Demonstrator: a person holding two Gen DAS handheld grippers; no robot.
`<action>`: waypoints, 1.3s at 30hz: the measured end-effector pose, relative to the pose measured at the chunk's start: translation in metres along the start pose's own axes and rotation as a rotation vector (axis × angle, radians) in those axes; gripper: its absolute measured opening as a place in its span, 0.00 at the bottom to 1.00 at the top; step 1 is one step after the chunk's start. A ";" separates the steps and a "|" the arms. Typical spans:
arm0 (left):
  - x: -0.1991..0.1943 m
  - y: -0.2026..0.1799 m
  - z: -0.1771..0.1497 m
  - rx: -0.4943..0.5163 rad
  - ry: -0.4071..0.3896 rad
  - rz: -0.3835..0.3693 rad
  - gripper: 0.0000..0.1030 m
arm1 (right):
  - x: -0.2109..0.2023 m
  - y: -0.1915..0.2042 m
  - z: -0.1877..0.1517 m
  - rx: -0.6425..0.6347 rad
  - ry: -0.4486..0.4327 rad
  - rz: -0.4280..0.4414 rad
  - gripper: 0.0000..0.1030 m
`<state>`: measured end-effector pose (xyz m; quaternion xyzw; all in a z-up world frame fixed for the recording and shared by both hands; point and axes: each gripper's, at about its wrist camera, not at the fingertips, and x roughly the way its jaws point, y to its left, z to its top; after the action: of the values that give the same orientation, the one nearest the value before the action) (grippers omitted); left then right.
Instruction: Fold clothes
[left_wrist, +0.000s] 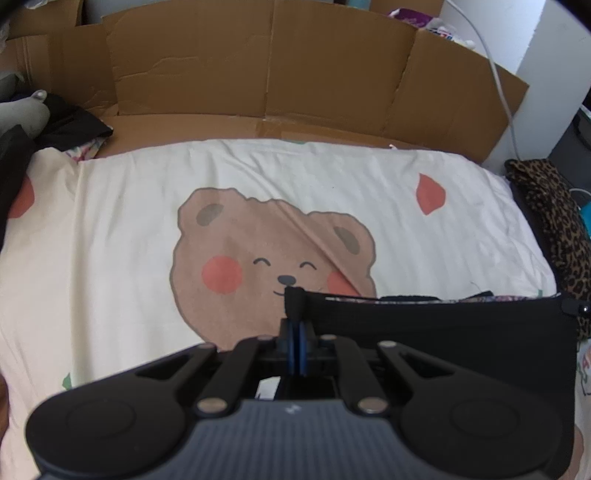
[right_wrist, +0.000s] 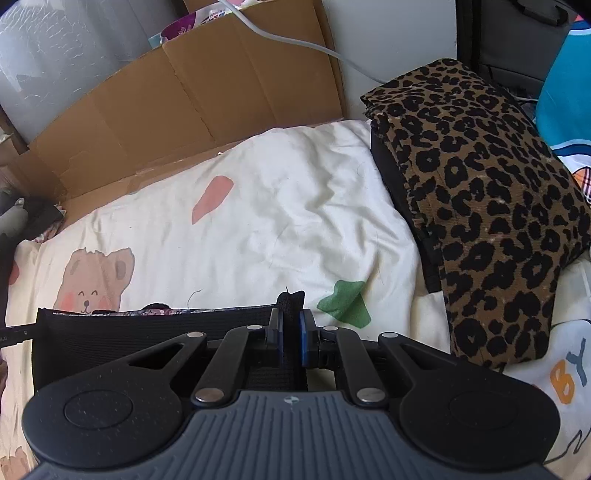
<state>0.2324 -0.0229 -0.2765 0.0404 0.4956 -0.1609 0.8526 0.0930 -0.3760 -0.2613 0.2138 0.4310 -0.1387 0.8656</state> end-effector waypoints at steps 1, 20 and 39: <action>0.001 0.001 -0.001 0.000 0.003 0.006 0.03 | 0.002 0.001 0.001 -0.001 0.000 0.001 0.07; 0.030 -0.001 -0.001 -0.006 0.073 0.080 0.07 | 0.035 -0.002 0.005 0.058 0.039 -0.037 0.12; -0.020 -0.059 -0.032 -0.027 -0.041 -0.145 0.14 | -0.008 0.057 -0.040 -0.074 0.020 0.173 0.20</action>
<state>0.1784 -0.0669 -0.2704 -0.0103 0.4817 -0.2163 0.8492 0.0851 -0.3059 -0.2626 0.2194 0.4244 -0.0450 0.8773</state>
